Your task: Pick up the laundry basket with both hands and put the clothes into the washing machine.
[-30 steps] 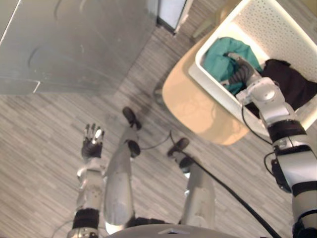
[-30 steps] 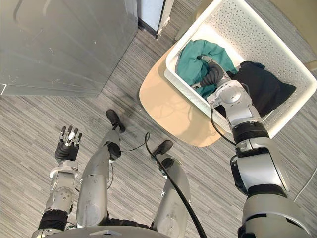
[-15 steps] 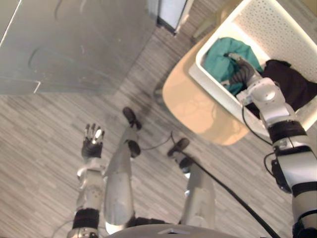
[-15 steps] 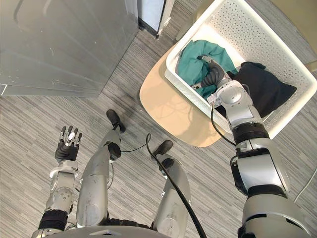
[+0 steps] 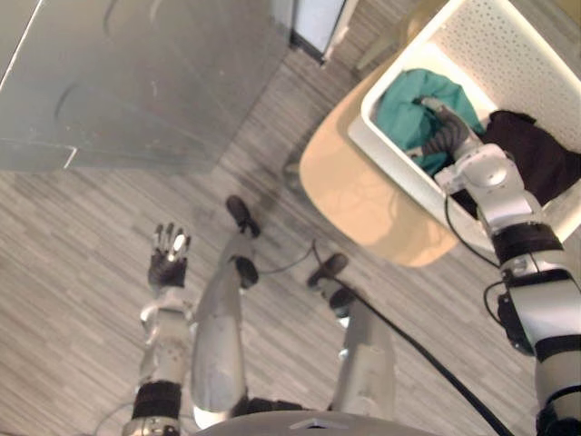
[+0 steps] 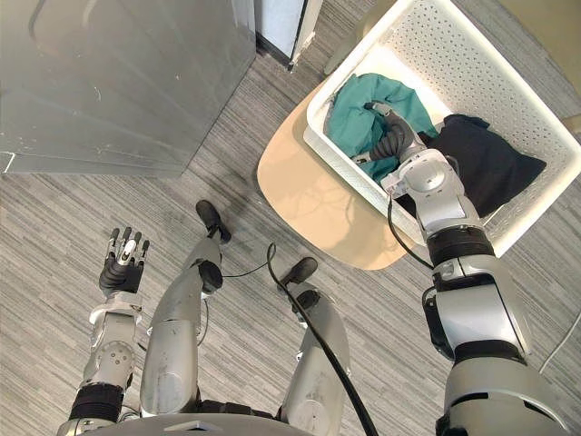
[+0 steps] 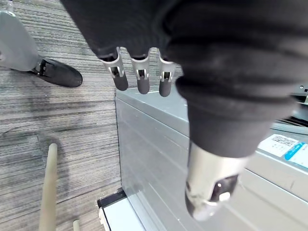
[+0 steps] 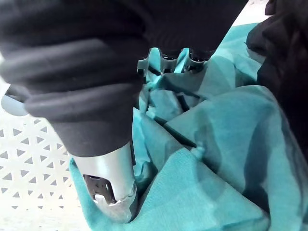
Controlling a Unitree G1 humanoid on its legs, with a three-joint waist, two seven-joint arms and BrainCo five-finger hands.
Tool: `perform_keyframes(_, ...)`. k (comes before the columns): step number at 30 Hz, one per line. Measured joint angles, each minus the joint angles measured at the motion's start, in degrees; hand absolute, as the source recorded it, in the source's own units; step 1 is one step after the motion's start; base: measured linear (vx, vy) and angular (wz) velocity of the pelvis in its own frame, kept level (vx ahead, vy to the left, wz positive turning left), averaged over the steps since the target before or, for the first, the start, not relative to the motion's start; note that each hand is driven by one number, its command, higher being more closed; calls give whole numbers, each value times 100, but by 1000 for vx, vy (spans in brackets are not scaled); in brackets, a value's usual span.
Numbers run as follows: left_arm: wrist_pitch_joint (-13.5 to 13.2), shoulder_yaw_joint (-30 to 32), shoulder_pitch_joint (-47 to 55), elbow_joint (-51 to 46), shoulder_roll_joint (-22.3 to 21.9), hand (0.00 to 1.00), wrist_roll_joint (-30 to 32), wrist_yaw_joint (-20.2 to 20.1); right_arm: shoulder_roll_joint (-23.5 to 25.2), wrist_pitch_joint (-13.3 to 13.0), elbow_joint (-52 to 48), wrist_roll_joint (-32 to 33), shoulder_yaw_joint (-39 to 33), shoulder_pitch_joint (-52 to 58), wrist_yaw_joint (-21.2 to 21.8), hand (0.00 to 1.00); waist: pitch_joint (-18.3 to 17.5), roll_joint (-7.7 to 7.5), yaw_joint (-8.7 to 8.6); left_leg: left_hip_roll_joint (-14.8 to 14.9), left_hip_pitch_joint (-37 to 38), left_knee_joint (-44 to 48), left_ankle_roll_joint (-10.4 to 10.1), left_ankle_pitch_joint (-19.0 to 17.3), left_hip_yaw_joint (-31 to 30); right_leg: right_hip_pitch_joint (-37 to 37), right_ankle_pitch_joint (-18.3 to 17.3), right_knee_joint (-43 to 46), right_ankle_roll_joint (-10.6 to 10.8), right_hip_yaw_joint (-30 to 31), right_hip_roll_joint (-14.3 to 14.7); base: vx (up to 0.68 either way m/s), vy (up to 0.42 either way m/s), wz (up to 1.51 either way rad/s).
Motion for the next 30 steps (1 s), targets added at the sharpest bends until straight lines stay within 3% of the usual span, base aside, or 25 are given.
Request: perform_keyframes(30,0,-4,0,0,2,0,1,-3,7,24,4,180,-88,54,20,0,-12,8,-3,0,-53,7,-1,1,-15,0,-5,34,-5,-77,-20,0,0,0)
